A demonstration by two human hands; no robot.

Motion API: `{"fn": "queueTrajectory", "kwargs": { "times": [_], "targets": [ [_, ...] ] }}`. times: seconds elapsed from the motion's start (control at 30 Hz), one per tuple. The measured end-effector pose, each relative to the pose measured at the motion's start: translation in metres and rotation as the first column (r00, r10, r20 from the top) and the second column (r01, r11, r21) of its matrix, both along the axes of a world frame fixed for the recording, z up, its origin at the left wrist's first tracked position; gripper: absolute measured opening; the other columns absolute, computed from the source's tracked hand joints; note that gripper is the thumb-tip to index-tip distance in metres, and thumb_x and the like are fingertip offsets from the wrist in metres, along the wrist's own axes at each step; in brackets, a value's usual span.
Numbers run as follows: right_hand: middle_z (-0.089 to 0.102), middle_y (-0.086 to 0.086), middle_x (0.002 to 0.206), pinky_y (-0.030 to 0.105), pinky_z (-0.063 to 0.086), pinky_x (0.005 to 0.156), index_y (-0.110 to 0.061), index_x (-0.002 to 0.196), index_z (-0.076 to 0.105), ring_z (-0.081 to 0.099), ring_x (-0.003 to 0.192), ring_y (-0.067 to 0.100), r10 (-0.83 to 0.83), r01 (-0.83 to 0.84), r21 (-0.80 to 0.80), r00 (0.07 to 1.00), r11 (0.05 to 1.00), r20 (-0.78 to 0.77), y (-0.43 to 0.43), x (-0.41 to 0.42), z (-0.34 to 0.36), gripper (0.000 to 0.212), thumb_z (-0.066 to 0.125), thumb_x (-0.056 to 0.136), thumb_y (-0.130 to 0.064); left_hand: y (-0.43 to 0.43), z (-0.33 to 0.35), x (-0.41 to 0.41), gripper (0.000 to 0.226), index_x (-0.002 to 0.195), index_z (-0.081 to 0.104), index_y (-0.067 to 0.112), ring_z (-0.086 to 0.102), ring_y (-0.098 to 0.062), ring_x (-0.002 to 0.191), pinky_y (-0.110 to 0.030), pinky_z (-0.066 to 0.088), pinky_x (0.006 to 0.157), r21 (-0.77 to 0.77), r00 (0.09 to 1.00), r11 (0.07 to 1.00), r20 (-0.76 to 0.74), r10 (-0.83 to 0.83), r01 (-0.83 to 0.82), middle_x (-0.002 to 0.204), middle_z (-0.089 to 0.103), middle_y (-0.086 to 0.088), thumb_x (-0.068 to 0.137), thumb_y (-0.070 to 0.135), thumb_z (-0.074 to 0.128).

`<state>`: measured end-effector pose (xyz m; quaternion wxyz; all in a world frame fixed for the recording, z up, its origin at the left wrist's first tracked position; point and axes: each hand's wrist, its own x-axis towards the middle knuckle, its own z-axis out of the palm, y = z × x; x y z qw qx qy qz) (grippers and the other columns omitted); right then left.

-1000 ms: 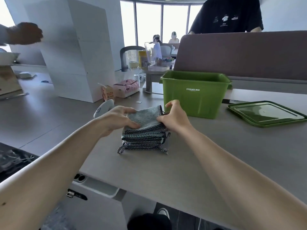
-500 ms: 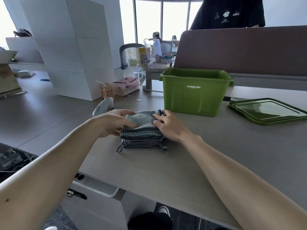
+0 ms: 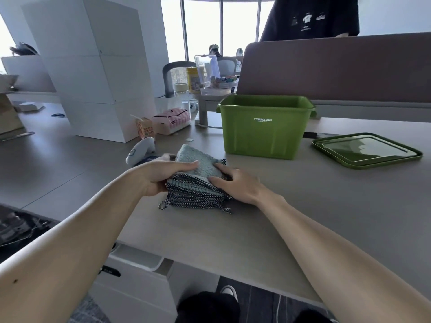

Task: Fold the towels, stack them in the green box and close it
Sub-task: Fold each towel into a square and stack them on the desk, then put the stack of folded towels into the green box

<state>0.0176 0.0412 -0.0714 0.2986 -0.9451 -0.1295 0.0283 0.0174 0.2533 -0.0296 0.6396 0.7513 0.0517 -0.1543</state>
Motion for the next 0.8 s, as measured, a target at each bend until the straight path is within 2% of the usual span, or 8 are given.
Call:
{"fn": "queueTrajectory", "kwargs": {
  "times": [0.17, 0.27, 0.33, 0.43, 0.5, 0.6, 0.7, 0.8],
  "targets": [
    [0.045, 0.003, 0.148, 0.047, 0.03, 0.116, -0.05, 0.149, 0.027, 0.048, 0.133, 0.026, -0.008, 0.011, 0.115, 1.0, 0.993, -0.03, -0.014, -0.011, -0.004, 0.083, 0.045, 0.074, -0.081, -0.019, -0.003, -0.014, 0.087, 0.144, 0.027, 0.035, 0.072, -0.038, 0.093, -0.049, 0.061, 0.074, -0.14, 0.995, 0.99, 0.101, 0.018, -0.004, 0.124, 0.06, -0.02, 0.081, 0.002, 0.076],
    [0.043, 0.006, 0.14, 0.037, 0.036, 0.11, -0.053, 0.145, 0.027, 0.052, 0.119, 0.023, -0.008, 0.032, 0.344, 0.997, 0.938, -0.073, -0.028, -0.026, -0.001, 0.076, 0.064, 0.08, -0.065, -0.029, -0.004, -0.025, 0.093, 0.141, 0.027, 0.048, 0.072, -0.04, 0.092, -0.048, 0.06, 0.069, -0.218, 0.981, 0.974, 0.192, -0.023, 0.066, 0.128, 0.057, -0.02, 0.08, -0.006, 0.072],
    [0.051, 0.005, 0.14, 0.044, 0.042, 0.109, -0.055, 0.139, 0.022, 0.057, 0.118, 0.022, -0.007, 0.053, 0.54, 0.996, 0.84, -0.087, -0.039, -0.036, 0.0, 0.084, 0.075, 0.074, -0.059, -0.039, 0.0, -0.033, 0.098, 0.143, 0.026, 0.052, 0.07, -0.038, 0.096, -0.046, 0.06, 0.068, -0.238, 0.965, 0.964, 0.256, -0.053, 0.116, 0.131, 0.054, -0.016, 0.08, -0.009, 0.071],
    [0.062, 0.009, 0.131, 0.047, 0.051, 0.1, -0.049, 0.137, 0.017, 0.068, 0.11, 0.026, 0.056, 0.129, 0.809, 0.979, 0.574, -0.195, -0.052, -0.048, 0.006, 0.094, 0.084, 0.07, -0.041, -0.057, 0.009, -0.044, 0.102, 0.143, 0.025, 0.055, 0.069, -0.036, 0.101, -0.046, 0.06, 0.071, -0.268, 0.94, 0.942, 0.323, -0.11, 0.202, 0.133, 0.052, -0.011, 0.077, -0.008, 0.072],
    [0.065, 0.009, 0.13, 0.049, 0.053, 0.099, -0.029, 0.141, 0.031, 0.068, 0.112, 0.028, 0.116, 0.191, 0.896, 0.96, 0.4, -0.256, -0.06, -0.055, 0.014, 0.091, 0.086, 0.069, -0.036, -0.069, 0.016, -0.051, 0.105, 0.145, 0.023, 0.054, 0.066, -0.035, 0.109, -0.046, 0.06, 0.076, -0.273, 0.918, 0.925, 0.366, -0.154, 0.264, 0.137, 0.049, -0.007, 0.074, -0.006, 0.073],
    [0.067, 0.015, 0.127, 0.048, 0.056, 0.092, -0.011, 0.136, 0.052, 0.067, 0.114, 0.035, 0.215, 0.25, 0.942, 0.93, 0.223, -0.298, -0.071, -0.073, 0.032, 0.072, 0.083, 0.074, -0.033, -0.087, 0.028, -0.059, 0.101, 0.145, 0.024, 0.052, 0.064, -0.034, 0.11, -0.045, 0.059, 0.078, -0.264, 0.877, 0.898, 0.428, -0.217, 0.351, 0.135, 0.05, -0.005, 0.078, -0.008, 0.07],
    [0.071, 0.019, 0.119, 0.049, 0.06, 0.083, -0.004, 0.131, 0.054, 0.07, 0.105, 0.037, 0.076, 0.223, 0.959, 0.968, 0.173, -0.238, -0.085, -0.088, 0.05, 0.062, 0.079, 0.077, -0.023, -0.1, 0.04, -0.067, 0.096, 0.143, 0.027, 0.051, 0.066, -0.033, 0.108, -0.044, 0.059, 0.079, -0.275, 0.855, 0.878, 0.462, -0.237, 0.392, 0.132, 0.052, -0.005, 0.079, -0.007, 0.069],
    [0.07, 0.016, 0.118, 0.054, 0.059, 0.082, -0.01, 0.134, 0.044, 0.073, 0.098, 0.034, -0.076, 0.167, 0.967, 0.985, 0.194, -0.155, -0.095, -0.092, 0.062, 0.075, 0.083, 0.071, -0.021, -0.114, 0.048, -0.072, 0.088, 0.144, 0.023, 0.054, 0.068, -0.026, 0.104, -0.04, 0.059, 0.075, -0.338, 0.868, 0.865, 0.458, -0.192, 0.37, 0.135, 0.049, -0.002, 0.084, 0.008, 0.068]
  ]
}}
